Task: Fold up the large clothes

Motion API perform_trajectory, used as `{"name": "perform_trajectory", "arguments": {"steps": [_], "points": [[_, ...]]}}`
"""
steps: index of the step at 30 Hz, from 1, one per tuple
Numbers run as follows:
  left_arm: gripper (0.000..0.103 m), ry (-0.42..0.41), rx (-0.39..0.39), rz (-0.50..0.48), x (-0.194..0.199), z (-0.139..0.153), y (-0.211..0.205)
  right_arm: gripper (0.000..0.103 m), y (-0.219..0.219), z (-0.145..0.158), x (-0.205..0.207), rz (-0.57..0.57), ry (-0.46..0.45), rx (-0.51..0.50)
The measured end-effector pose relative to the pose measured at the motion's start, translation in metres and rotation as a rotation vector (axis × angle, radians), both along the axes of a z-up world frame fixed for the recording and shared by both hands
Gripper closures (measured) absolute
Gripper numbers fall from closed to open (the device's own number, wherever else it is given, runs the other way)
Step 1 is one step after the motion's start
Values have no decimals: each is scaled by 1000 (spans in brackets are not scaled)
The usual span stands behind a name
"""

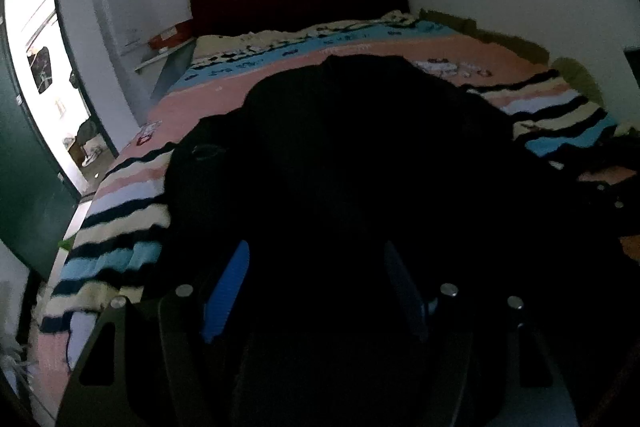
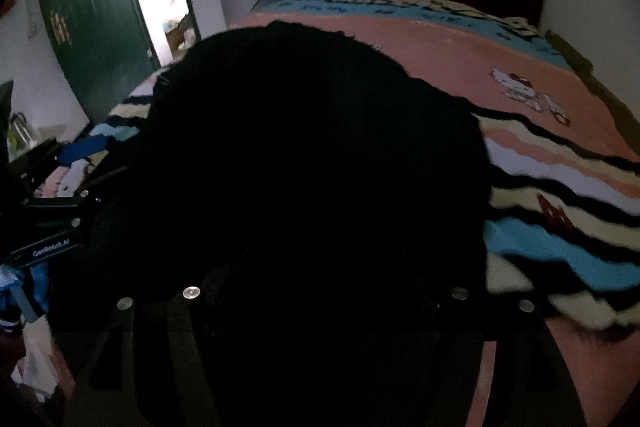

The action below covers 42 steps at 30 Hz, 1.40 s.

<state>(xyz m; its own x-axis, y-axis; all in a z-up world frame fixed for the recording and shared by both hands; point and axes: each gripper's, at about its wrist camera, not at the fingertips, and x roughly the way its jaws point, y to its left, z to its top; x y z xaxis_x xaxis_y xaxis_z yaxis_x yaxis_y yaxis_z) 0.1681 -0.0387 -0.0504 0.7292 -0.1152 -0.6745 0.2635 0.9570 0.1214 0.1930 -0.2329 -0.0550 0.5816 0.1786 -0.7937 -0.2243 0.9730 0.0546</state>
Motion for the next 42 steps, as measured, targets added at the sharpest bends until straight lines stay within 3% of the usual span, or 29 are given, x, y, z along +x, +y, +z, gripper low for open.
{"name": "perform_trajectory", "arguments": {"steps": [5,12,16,27,42], "points": [[35,-18,-13,17,-31,11,5,23,-25,5,-54,-65,-18,32],[35,-28,-62,37,-66,18,16,22,-58,2,-107,-150,-12,33],[35,-47,-48,46,-77,20,20,21,-71,5,-127,-181,-14,31],[35,-54,-45,119,-94,19,51,13,-88,0,-153,-213,18,53],[34,-1,-60,253,-97,-9,109,6,-84,-28,-149,-224,96,92]]}}
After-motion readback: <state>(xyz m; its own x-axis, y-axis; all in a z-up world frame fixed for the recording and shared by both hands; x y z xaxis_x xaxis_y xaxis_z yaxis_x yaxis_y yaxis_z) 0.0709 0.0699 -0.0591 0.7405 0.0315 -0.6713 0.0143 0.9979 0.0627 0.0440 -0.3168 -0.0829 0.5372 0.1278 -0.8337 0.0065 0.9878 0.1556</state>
